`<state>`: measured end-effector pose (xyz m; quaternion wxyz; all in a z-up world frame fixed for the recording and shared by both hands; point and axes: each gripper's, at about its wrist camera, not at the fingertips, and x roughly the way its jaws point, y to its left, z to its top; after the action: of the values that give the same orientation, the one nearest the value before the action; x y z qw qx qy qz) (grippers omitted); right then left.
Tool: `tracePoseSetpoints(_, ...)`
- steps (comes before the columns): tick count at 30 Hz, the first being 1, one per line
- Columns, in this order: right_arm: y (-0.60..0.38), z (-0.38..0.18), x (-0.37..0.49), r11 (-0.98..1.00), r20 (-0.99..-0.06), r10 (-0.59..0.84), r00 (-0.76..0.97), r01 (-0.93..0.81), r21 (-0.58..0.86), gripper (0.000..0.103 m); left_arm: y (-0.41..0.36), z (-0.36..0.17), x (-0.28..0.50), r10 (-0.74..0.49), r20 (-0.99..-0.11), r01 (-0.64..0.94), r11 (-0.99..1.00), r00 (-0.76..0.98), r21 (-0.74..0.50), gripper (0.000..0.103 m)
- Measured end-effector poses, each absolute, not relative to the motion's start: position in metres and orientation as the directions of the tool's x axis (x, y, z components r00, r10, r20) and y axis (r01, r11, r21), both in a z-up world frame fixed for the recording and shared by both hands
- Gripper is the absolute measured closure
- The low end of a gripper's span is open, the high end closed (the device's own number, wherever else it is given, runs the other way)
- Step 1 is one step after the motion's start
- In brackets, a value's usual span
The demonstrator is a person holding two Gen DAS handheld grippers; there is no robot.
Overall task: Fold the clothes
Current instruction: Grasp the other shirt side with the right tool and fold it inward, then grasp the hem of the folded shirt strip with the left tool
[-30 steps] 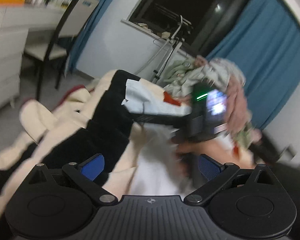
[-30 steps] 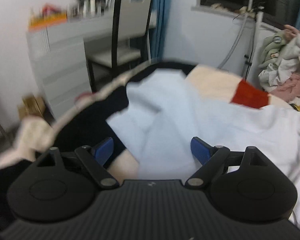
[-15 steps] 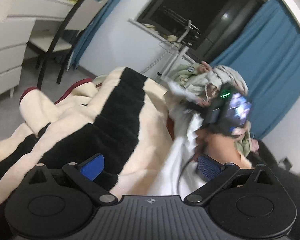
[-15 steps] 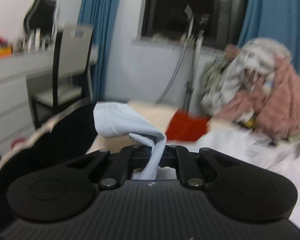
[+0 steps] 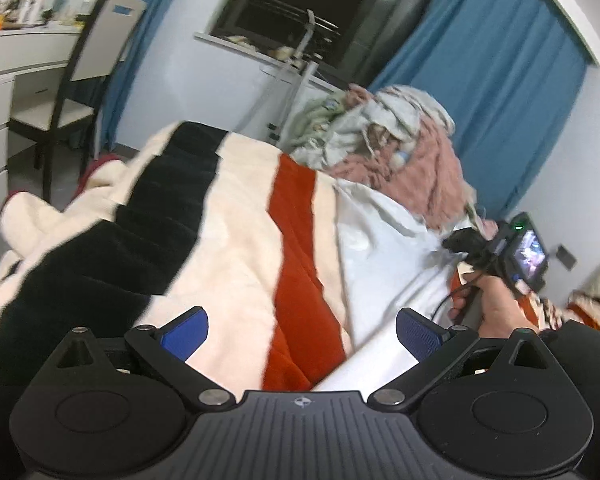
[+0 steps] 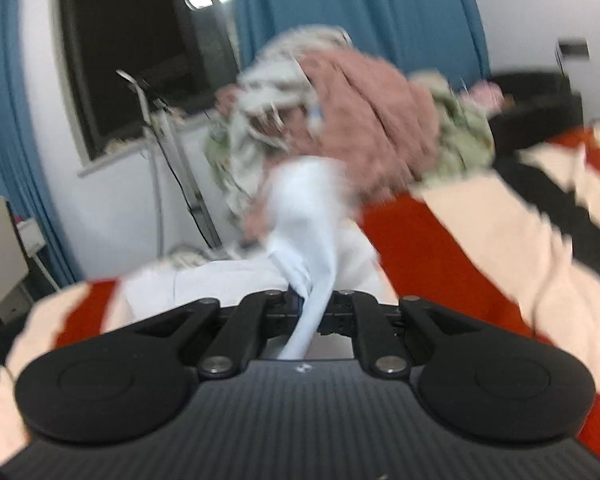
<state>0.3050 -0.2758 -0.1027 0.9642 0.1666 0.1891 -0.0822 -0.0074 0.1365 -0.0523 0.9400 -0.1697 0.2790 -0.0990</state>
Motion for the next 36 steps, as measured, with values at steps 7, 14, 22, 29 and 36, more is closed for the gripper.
tracePoseSetpoints(7,-0.277,-0.123,0.32,0.938,-0.477,0.013,0.879,0.155,0.311,0.02,0.108,-0.066,0.011,-0.268,-0.513,0.145,0.953,0.815,-0.267,0.002)
tracePoseSetpoints(14,-0.272,-0.082,0.255,0.95,-0.448,-0.028,0.894,0.164,0.267,0.02,0.108,-0.065,0.005,-0.274,-0.507,0.155,0.952,0.817,-0.264,0.002)
tracePoseSetpoints(22,-0.265,-0.022,0.109,0.947,-0.351,-0.033,0.936,0.142,0.288,0.02,0.101,-0.048,-0.025,-0.288,-0.49,0.176,0.949,0.823,-0.263,0.002)
tracePoseSetpoints(29,-0.25,-0.004,-0.009,0.969,-0.321,0.032,0.946,0.05,0.244,0.02,0.076,-0.036,-0.054,-0.272,-0.497,0.208,0.961,0.824,-0.181,0.002)
tracePoseSetpoints(36,-0.242,-0.011,-0.071,0.973,-0.317,0.083,0.945,-0.008,0.231,0.02,0.063,-0.03,-0.079,-0.279,-0.489,0.235,0.96,0.826,-0.15,0.002)
